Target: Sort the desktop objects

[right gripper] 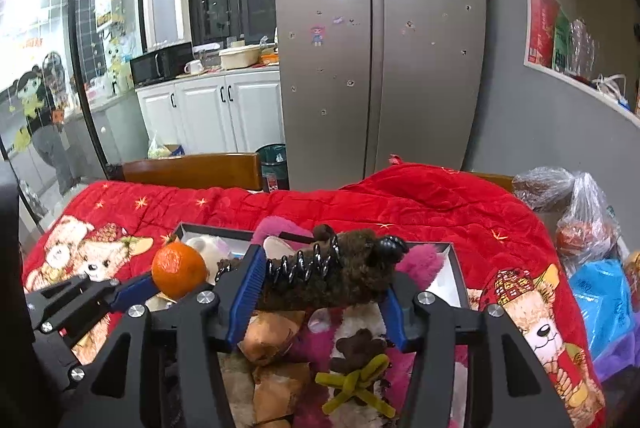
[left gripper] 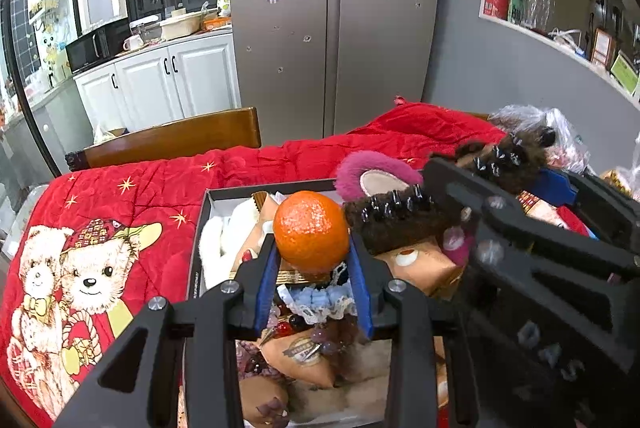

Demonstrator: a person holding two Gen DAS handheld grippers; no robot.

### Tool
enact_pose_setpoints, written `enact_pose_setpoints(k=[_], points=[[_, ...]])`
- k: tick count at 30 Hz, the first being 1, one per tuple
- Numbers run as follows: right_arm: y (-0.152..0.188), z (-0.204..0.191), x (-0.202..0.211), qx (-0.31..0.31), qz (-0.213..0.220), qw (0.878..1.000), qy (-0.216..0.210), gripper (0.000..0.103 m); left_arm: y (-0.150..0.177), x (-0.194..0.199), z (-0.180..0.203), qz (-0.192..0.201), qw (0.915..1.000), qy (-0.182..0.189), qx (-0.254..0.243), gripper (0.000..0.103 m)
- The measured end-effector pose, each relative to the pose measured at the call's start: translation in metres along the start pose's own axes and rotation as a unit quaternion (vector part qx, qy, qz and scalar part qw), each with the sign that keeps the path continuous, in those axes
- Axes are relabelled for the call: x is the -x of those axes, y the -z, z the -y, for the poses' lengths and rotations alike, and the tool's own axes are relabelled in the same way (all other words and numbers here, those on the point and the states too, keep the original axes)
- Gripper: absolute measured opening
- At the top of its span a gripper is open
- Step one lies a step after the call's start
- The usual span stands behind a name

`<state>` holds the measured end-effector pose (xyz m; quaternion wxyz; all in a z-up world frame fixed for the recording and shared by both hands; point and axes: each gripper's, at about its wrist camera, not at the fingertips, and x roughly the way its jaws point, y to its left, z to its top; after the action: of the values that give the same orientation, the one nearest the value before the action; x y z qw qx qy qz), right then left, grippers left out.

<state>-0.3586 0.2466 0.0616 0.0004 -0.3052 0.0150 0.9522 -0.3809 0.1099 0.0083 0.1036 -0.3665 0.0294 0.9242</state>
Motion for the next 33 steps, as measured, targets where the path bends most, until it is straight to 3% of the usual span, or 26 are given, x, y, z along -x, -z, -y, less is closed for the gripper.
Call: enact_pose_setpoints(k=[2,3,4,6,16,25,29,33], points=[[-0.001,0.001,0.002,-0.006,0.003,1.000,-0.013,0.075,-0.001,0.004,0.001,0.007,0.9999,0.003,-0.007,0.052],[-0.001,0.001,0.004,-0.009,0.005,1.000,-0.018,0.078,-0.001,0.007,0.003,0.013,0.9998,0.000,-0.014,0.070],[-0.001,0.000,0.007,-0.007,0.011,1.000,-0.016,0.078,-0.002,0.010,0.005,0.020,0.9996,-0.006,-0.019,0.081],[-0.003,-0.004,0.012,0.004,0.023,1.000,-0.006,0.080,-0.003,0.016,0.006,0.033,0.9991,-0.015,-0.023,0.086],[-0.007,-0.001,0.021,0.002,0.030,1.000,-0.006,0.082,-0.008,0.024,-0.004,0.032,0.9995,-0.004,-0.003,0.088],[-0.006,-0.010,0.024,0.015,0.025,1.000,0.006,0.082,-0.008,0.034,0.008,0.034,0.9992,0.001,-0.018,0.088],[-0.008,-0.014,0.036,0.018,0.021,1.000,0.008,0.082,-0.009,0.055,0.012,0.035,0.9992,-0.005,-0.016,0.088],[-0.012,-0.010,0.067,0.003,0.015,1.000,0.012,0.082,-0.005,0.101,0.009,0.051,0.9987,-0.007,0.003,0.091]])
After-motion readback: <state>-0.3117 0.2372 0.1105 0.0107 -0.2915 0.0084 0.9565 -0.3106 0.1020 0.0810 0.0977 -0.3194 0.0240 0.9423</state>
